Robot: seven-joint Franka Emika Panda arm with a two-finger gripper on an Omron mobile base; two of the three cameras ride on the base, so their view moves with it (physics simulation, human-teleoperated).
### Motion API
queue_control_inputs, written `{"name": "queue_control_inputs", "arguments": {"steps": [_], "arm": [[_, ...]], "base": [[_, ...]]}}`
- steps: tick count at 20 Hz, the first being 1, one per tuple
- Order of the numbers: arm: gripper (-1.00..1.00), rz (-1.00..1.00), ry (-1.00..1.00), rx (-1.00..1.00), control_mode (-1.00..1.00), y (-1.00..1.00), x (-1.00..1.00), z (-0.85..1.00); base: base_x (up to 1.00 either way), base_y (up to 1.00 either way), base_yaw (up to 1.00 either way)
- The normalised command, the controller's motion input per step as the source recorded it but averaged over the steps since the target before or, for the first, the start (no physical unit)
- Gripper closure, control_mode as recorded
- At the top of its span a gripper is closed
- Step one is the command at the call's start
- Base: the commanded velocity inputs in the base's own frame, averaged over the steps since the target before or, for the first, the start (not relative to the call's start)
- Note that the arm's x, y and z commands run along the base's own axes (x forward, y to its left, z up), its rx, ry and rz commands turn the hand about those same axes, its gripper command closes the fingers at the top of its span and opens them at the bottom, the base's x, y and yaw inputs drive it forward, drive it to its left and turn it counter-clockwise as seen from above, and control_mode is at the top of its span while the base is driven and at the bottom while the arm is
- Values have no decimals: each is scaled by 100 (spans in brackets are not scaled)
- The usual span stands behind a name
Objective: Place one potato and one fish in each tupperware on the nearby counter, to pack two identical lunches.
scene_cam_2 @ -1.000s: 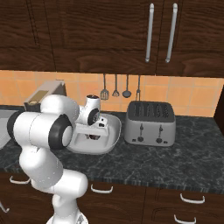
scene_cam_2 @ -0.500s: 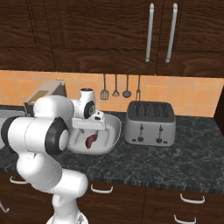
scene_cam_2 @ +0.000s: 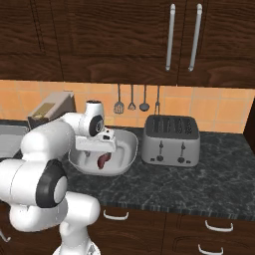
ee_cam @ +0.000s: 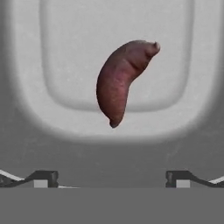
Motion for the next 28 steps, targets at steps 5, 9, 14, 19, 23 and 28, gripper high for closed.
{"name": "queue_control_inputs", "arguments": {"steps": [5,9,14,19,23,28], "arm": [[-100,0,0,0,-100,0,-97,14],[-100,0,1,0,-100,0,-38,74],[-100,0,2,0,-100,-8,-65,94],[-100,0,-19,7,-100,-12,-100,49],[-100,1,-29,5,-100,2,-73,52],[-100,0,-8,-3,-100,14,-3,66]], "base": [[0,0,0],[0,0,0],[0,0,0],[0,0,0],[0,0,0],[0,0,0]]}}
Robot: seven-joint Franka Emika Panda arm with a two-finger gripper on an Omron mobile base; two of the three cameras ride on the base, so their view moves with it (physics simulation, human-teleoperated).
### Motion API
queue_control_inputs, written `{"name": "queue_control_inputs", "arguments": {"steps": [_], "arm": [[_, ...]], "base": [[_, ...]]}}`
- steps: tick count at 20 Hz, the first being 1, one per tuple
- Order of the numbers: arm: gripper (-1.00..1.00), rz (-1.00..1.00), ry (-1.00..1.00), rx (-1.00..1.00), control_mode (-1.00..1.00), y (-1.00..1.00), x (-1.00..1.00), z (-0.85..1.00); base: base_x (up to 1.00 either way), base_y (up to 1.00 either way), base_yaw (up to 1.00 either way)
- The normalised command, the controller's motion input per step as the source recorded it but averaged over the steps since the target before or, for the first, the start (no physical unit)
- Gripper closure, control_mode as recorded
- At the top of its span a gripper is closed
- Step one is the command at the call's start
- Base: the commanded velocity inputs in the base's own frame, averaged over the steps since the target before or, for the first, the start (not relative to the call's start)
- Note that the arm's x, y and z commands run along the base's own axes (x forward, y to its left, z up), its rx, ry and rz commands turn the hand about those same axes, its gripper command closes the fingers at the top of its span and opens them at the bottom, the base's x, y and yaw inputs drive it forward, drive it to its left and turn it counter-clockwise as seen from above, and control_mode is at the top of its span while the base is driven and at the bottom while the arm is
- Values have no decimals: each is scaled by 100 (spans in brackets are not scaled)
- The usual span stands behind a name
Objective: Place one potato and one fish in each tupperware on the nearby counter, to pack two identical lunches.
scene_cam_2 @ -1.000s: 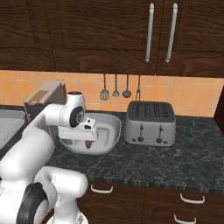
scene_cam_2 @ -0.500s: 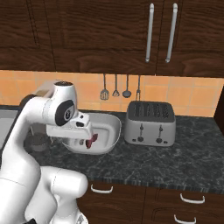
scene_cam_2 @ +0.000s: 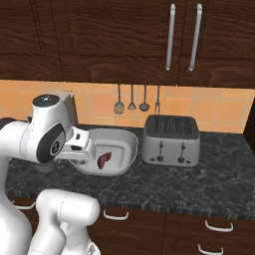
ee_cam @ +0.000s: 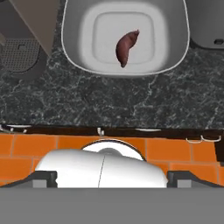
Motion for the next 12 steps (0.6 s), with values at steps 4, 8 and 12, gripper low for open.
{"name": "queue_control_inputs", "arguments": {"steps": [4,8,12], "arm": [[-100,0,0,0,-100,0,0,0],[-100,0,0,0,100,0,-1,0],[-100,0,0,0,100,0,0,0]], "base": [[0,0,0],[-25,-2,0],[-94,-22,-9]]}}
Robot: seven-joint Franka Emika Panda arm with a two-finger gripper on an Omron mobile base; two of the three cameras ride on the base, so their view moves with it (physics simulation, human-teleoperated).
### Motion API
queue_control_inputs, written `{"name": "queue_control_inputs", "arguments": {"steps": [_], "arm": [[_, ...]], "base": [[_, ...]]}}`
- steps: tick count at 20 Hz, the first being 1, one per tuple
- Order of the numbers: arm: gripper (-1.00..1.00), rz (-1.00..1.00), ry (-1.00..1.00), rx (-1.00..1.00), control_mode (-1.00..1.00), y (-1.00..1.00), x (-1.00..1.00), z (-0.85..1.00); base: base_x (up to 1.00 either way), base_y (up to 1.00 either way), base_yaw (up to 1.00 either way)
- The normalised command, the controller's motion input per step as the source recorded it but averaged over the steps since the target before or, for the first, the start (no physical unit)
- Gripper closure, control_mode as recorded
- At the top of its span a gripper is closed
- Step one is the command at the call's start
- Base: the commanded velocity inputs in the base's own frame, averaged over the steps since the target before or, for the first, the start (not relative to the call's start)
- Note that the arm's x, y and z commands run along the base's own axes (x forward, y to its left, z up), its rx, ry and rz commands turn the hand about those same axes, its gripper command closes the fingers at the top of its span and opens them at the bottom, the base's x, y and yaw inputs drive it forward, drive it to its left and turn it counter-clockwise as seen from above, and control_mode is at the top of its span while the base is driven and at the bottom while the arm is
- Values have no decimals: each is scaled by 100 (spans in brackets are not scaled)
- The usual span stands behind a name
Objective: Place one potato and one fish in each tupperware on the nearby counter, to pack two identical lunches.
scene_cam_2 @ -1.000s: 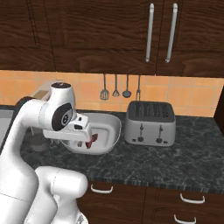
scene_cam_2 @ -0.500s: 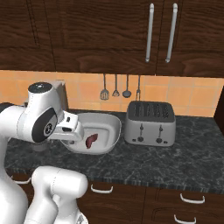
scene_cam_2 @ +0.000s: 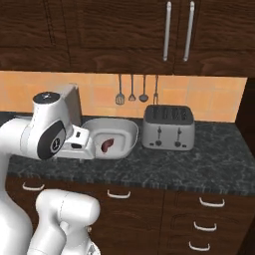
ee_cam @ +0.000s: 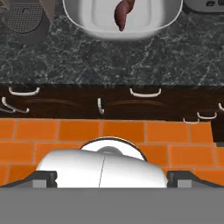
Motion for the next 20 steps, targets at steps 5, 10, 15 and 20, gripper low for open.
{"name": "queue_control_inputs", "arguments": {"steps": [5,10,15,20], "arm": [[-100,0,0,0,100,0,0,0],[-100,0,0,0,100,0,0,0],[-100,0,0,0,100,0,0,0],[-100,0,0,0,100,0,0,0]], "base": [[-66,-42,-24],[-18,-78,-49],[25,-92,-52],[34,-100,-44]]}}
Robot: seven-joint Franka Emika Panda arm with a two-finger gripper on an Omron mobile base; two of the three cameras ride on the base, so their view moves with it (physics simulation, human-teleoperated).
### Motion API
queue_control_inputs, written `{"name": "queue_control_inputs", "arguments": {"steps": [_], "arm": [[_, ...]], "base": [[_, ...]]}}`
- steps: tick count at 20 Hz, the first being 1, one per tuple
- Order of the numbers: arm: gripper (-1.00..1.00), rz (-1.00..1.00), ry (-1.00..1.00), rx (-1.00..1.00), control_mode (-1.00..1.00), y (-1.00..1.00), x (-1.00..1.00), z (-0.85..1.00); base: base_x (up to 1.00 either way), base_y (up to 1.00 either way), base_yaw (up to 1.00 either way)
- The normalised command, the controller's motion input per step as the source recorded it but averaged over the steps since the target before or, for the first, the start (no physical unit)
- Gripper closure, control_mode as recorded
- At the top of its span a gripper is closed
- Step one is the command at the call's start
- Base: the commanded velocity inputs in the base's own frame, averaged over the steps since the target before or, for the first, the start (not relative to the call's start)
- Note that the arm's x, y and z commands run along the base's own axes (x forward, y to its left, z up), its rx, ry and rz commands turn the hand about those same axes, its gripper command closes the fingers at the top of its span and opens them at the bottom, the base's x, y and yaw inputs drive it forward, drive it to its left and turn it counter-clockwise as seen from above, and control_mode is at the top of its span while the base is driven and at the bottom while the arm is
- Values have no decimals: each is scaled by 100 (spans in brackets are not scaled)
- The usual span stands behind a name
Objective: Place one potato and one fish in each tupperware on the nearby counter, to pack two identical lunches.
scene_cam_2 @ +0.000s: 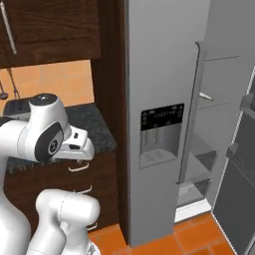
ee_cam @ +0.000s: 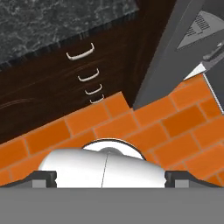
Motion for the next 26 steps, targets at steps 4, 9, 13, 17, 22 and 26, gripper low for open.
{"name": "queue_control_inputs", "arguments": {"steps": [4,9,13,17,22,26], "arm": [[-100,0,0,0,100,0,0,0],[-100,0,0,0,100,0,0,0],[-100,0,0,0,100,0,0,0],[-100,0,0,0,100,0,0,0],[-100,0,0,0,100,0,0,0],[-100,0,0,0,100,0,0,0]], "base": [[40,-100,3],[69,-100,25],[46,-100,27],[47,-100,27],[46,-77,31],[25,-46,28]]}}
